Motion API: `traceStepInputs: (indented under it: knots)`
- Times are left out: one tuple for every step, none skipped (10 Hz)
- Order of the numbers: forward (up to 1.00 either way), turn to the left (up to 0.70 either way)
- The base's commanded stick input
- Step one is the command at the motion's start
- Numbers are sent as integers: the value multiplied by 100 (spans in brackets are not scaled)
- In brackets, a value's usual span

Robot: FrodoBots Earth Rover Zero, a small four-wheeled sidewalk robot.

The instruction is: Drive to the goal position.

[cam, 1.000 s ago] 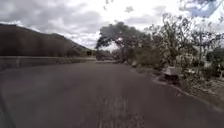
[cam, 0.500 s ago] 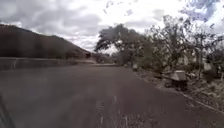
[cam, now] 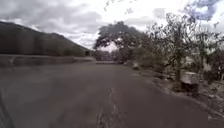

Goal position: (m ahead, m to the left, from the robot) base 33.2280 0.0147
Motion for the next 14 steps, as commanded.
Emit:
traceStepInputs:
  knots:
    - [70, 0]
    - [70, 0]
    - [70, 0]
    - [70, 0]
    - [70, 22]
    - [70, 10]
    - [70, 0]
    - [70, 0]
    - [70, 0]
    - [70, 0]
    - [70, 0]
    - [70, 0]
    - [70, 0]
    - [70, 0]
